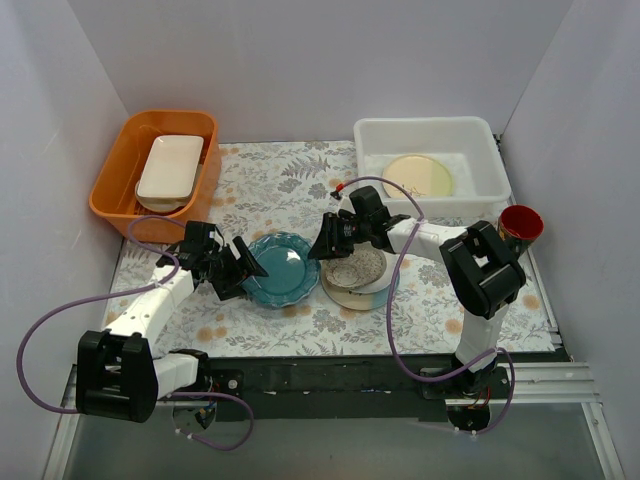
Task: Place the plates into the plastic bin on the countertop
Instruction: Pick up the plate at the center of the board.
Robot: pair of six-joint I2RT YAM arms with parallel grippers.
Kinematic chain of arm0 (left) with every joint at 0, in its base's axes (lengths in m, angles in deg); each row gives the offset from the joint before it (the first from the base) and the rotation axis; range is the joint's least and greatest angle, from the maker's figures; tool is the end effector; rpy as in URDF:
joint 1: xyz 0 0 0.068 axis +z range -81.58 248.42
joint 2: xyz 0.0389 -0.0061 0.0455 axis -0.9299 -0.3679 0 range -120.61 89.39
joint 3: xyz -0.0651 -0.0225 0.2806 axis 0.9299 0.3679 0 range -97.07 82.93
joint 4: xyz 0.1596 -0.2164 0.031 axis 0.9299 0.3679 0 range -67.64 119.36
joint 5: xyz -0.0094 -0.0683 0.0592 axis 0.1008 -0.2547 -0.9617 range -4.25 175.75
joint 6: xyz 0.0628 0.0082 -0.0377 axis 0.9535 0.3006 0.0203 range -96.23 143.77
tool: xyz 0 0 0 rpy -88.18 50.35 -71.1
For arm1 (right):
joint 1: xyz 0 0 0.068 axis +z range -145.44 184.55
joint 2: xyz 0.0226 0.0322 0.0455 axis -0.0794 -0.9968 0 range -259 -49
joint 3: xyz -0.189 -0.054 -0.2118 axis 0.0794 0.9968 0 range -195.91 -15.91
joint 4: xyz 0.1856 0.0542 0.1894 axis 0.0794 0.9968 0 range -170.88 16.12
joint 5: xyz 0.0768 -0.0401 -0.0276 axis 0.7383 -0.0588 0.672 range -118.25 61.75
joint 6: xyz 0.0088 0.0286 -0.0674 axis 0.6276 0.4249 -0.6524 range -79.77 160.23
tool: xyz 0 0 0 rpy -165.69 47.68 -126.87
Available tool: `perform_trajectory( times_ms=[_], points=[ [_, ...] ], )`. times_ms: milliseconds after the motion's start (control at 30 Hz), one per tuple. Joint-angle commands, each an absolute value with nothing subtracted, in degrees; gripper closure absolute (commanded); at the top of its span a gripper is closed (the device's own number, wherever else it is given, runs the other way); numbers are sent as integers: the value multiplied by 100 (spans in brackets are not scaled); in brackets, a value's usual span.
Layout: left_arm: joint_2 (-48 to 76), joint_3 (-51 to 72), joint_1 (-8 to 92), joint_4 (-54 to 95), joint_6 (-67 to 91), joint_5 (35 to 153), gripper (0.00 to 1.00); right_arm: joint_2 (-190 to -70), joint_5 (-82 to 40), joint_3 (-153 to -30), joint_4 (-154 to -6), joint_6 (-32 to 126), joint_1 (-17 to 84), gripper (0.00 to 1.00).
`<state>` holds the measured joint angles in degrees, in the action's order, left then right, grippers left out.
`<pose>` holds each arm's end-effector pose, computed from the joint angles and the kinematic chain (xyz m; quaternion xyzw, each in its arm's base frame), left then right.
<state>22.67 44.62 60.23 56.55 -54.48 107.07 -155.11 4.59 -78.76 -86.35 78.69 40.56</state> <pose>0.2167 -0.0537 0.1862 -0.5123 0.8069 -0.2903 0.0465 0.3233 0.2763 0.1752 -0.1060 0.8638 0.4575 0.1825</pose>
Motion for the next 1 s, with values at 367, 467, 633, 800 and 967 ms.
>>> perform_trajectory(
  times_ms=[367, 467, 633, 800, 967],
  points=[
    [2198, 4540, 6059, 5409, -5383, 11009, 26, -15263, 1305, -7322, -9898, 8330, 4103, 57],
    [2189, 4540, 6051, 5400, -5366, 11036, 27, -15227, 1367, -7242, -10100, 8400, 4129, 57],
    [2198, 4505, 6051, 5417, -5348, 11036, 30, -15061, 1358, -7242, -10127, 8453, 4164, 57],
    [2259, 4426, 6051, 5496, -5322, 10957, 37, -14815, 1244, -7330, -9855, 8365, 4208, 58],
    [2478, 4382, 6059, 5567, -5348, 10851, 43, -14726, 1209, -7409, -9696, 8295, 4235, 58]
  ],
)
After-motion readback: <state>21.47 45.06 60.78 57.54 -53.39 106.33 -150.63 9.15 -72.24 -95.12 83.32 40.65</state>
